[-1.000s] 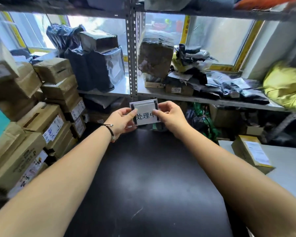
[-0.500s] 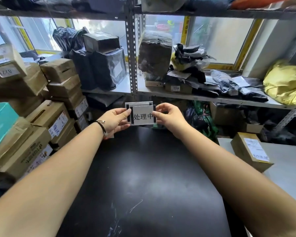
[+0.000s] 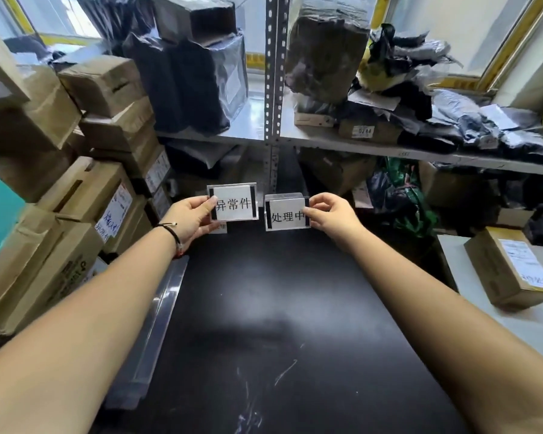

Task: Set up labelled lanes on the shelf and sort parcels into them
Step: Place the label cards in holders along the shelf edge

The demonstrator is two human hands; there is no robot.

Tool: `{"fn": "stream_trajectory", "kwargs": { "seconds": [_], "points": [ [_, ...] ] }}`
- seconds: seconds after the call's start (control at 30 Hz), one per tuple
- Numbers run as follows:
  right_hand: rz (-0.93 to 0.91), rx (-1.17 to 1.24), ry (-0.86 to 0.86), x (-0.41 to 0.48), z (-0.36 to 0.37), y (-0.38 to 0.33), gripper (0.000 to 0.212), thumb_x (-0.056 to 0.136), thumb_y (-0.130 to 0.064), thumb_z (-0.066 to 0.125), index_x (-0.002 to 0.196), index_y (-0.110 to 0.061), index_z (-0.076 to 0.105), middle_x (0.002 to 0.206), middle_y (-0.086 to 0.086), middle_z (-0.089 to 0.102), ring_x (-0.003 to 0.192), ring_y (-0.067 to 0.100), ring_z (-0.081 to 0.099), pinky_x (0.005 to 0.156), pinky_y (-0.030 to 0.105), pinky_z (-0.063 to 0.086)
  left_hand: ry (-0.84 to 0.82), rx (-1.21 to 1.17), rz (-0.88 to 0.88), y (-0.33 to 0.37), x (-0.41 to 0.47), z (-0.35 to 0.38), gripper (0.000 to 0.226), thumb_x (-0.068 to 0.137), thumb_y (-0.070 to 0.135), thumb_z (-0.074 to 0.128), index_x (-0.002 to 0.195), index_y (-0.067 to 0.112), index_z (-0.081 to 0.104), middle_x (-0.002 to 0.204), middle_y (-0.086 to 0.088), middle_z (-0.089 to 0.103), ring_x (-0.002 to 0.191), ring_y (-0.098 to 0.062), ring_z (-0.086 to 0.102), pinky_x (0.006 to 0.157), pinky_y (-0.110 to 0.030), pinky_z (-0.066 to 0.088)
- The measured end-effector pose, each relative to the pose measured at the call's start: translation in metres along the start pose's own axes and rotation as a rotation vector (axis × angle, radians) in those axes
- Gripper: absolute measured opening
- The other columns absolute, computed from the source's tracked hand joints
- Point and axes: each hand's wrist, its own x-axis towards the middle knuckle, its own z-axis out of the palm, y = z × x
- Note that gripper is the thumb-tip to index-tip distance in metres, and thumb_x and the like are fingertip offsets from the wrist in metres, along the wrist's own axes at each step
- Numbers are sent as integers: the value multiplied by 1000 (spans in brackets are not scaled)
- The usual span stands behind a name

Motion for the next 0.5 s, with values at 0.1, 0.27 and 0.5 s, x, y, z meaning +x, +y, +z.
{"fn": "stream_trajectory", "kwargs": {
  "seconds": [0.1,0.27,0.5],
  "points": [
    [77,14,39,13,23,32,17,90,-10,74,84,-18,61,82,4,65,84,26,63,88,48,56,22,15,-29,-20,20,-22,10,100,17,57,101,14,67,97,-1,74,84,-12,71,70,-23,61],
    [185,-13,50,28,52,84,18,89,-9,75,83,-18,60,83,5,63,85,25,62,86,48,57,42,58,-67,-50,41,-41,10,99,15,58,101,11,66,87,3,75,76,-7,72,70,-20,60],
    [276,-48,24,77,71,131,22,89,-4,74,79,-17,59,79,4,61,81,24,60,74,40,56,49,157,-119,-71,62,-48,12,100,13,55,94,14,66,72,11,75,71,-2,72,68,-16,59]
  ]
}}
